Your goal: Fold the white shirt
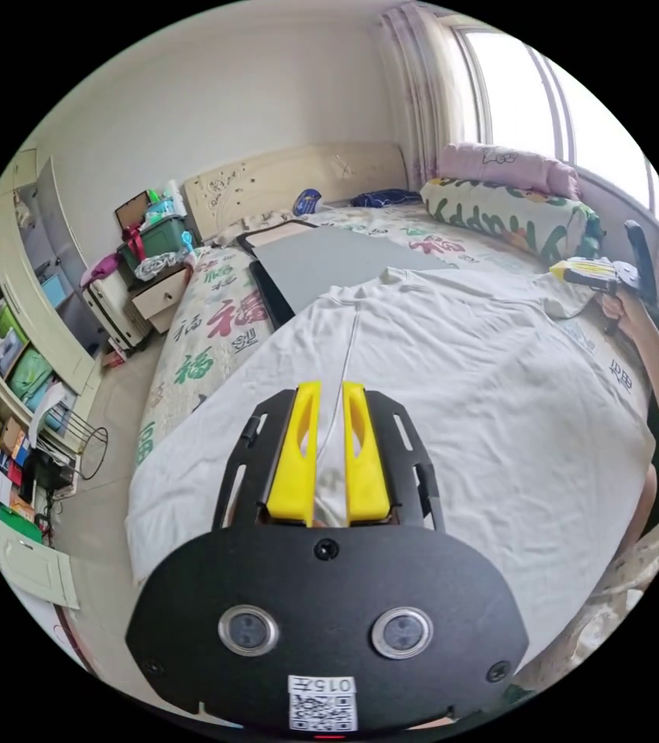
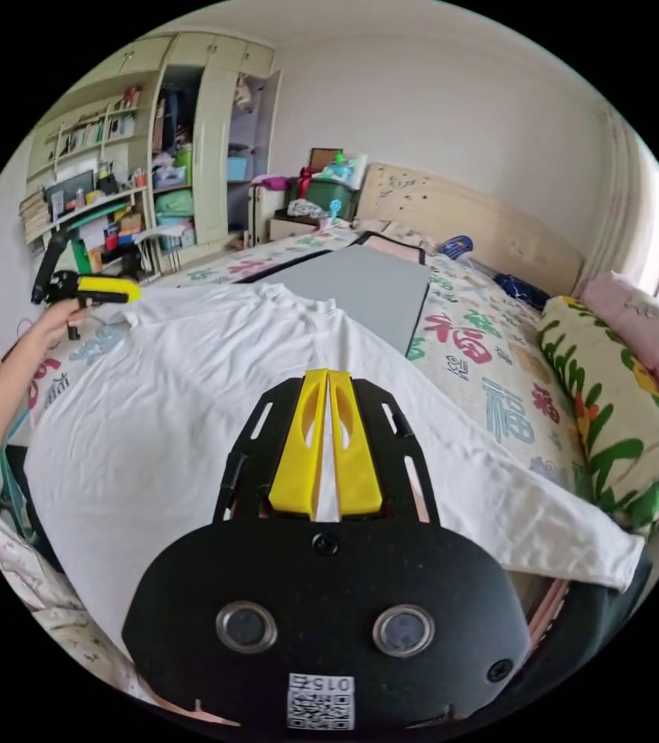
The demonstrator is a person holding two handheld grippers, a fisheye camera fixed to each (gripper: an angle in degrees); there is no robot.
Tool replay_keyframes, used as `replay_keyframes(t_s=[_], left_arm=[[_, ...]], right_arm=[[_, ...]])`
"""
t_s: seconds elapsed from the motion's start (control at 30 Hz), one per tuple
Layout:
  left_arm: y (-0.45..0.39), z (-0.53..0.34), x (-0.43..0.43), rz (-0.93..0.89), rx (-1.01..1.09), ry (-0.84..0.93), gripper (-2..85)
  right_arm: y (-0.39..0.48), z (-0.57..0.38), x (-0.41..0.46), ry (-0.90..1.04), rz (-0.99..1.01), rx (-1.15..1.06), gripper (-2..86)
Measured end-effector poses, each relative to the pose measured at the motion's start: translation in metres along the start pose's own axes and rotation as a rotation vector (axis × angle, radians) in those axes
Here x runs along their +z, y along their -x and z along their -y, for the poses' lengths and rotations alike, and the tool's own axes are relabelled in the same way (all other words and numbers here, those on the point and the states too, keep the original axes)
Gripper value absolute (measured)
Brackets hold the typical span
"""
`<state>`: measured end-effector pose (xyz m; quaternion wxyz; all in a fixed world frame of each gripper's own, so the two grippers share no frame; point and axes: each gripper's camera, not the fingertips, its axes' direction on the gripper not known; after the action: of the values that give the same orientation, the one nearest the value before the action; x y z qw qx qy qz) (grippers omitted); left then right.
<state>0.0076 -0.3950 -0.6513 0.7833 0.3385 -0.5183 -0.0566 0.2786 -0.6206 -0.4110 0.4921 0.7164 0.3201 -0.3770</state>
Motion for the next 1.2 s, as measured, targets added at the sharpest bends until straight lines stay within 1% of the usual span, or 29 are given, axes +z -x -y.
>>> replay_keyframes(t_s=[0.13, 0.37, 0.43, 0.53, 0.6, 0.73, 0.87, 0.97, 1.03, 1.07, 1.13, 1.17, 1.2], left_arm=[[0.0, 0.033, 0.073, 0.069, -0.045, 0.076, 1.2], [-0.005, 0.069, 0.145, 0.067, -0.03, 0.12, -0.2], [-0.01, 0.083, 0.173, 0.096, -0.007, 0.169, -0.3], [-0.012, 0.097, 0.205, 0.156, 0.016, 0.233, -0.3], [-0.012, 0.104, 0.212, 0.198, 0.028, 0.229, -0.3], [-0.001, 0.116, 0.221, 0.24, 0.053, 0.255, -0.2], [0.011, 0.117, 0.206, 0.228, 0.041, 0.231, 0.2], [0.019, 0.114, 0.178, 0.22, 0.024, 0.205, 0.9], [0.025, 0.108, 0.14, 0.187, -0.002, 0.177, 3.1], [0.025, 0.105, 0.126, 0.186, -0.006, 0.161, 4.1], [0.015, 0.083, 0.054, 0.225, 0.03, 0.074, 6.2], [0.011, 0.075, 0.032, 0.23, 0.044, 0.051, 6.2], [0.003, 0.056, -0.016, 0.223, 0.064, 0.005, 6.3]], right_arm=[[0.041, 0.042, 0.087, 0.141, -0.18, -0.127, -1.0], [0.054, 0.092, 0.191, 0.242, -0.326, -0.142, -1.0], [0.058, 0.106, 0.222, 0.28, -0.379, -0.148, -1.0], [0.059, 0.117, 0.252, 0.322, -0.429, -0.149, -1.0], [0.061, 0.122, 0.267, 0.366, -0.481, -0.182, -1.0], [0.058, 0.135, 0.279, 0.377, -0.572, -0.214, -0.9], [0.046, 0.146, 0.269, 0.379, -0.553, -0.194, -0.9], [0.028, 0.147, 0.235, 0.363, -0.457, -0.134, -1.0], [0.014, 0.135, 0.182, 0.292, -0.344, -0.062, -0.9], [0.013, 0.128, 0.164, 0.257, -0.325, -0.048, -0.9], [0.01, 0.086, 0.072, 0.098, -0.227, -0.023, -0.7], [0.01, 0.072, 0.047, 0.063, -0.194, -0.018, -0.5], [0.012, 0.042, -0.003, 0.01, -0.118, -0.033, -0.1]])
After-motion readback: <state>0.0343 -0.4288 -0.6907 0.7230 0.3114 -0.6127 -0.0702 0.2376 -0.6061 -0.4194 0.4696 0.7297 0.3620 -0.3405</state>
